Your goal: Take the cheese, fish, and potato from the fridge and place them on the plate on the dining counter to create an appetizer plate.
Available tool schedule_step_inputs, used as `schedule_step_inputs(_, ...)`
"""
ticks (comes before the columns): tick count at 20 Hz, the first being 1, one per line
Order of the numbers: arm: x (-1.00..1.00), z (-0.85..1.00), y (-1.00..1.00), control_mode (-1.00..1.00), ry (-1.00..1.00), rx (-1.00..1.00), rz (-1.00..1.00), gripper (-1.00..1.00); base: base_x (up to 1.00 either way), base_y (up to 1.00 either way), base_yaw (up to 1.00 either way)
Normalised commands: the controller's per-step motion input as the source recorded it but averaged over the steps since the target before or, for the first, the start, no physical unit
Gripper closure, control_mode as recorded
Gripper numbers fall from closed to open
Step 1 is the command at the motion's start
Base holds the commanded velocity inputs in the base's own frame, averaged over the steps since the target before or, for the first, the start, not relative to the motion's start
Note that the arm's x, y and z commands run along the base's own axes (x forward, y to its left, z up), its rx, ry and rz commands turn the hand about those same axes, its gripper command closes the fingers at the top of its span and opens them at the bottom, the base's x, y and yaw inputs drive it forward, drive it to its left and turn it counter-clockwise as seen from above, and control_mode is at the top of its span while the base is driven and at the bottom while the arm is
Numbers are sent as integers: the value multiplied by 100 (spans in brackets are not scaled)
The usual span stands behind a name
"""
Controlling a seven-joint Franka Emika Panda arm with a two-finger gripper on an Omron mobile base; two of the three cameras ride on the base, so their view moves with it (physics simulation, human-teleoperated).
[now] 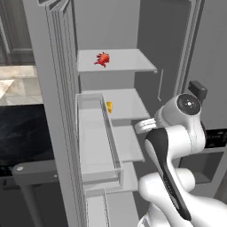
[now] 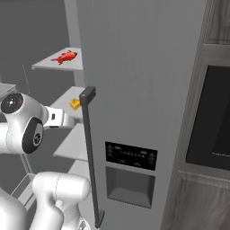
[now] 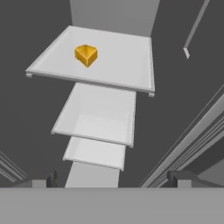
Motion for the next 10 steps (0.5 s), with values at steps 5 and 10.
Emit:
schedule_step_inputs(5, 0, 0, 0, 100, 0, 0, 0, -100, 2, 24, 3)
schedule_step_inputs(10, 0, 0, 0, 100, 0, 0, 0, -100, 0, 0, 0)
